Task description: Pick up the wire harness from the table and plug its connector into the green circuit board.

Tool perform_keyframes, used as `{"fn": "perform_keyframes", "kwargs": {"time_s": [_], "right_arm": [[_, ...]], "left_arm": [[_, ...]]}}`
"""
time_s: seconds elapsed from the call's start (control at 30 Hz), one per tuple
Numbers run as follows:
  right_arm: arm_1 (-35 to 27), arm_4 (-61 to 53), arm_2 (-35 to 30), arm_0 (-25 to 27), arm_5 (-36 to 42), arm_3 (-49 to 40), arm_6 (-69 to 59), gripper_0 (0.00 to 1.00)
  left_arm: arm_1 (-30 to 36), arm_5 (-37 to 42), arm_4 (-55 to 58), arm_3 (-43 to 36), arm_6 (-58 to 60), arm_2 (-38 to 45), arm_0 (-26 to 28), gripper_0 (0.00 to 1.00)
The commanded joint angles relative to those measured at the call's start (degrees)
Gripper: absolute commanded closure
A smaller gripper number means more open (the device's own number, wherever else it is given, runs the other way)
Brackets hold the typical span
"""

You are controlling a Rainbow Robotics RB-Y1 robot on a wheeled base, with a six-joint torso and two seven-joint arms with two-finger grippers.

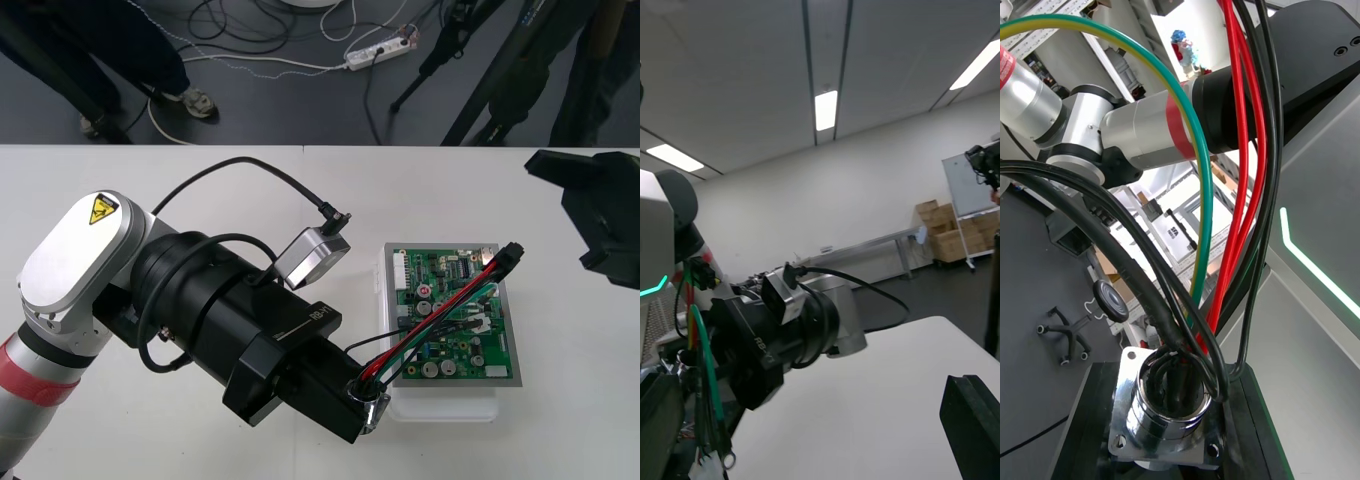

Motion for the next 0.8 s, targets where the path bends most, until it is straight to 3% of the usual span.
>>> {"fn": "perform_keyframes", "kwargs": {"time_s": [0.03, 0.33, 0.8], "right_arm": [[-2.08, -2.05, 4.97, -1.28, -0.44, -3.38, -0.48, 0.0], [2.84, -2.84, 4.97, -4.0, -0.44, -4.44, -1.01, 0.0], [4.42, -3.46, 5.85, -4.18, -0.44, -8.57, -1.8, 0.0]], "left_arm": [[-1.3, -2.11, 1.23, -0.64, 5.01, 0.01, -2.09, 1.0], [-1.48, -1.85, 1.41, -0.64, 5.01, 0.01, -2.17, 1.0], [-2.27, -0.97, 1.49, -0.64, 5.44, 0.01, -2.26, 1.0]]}}
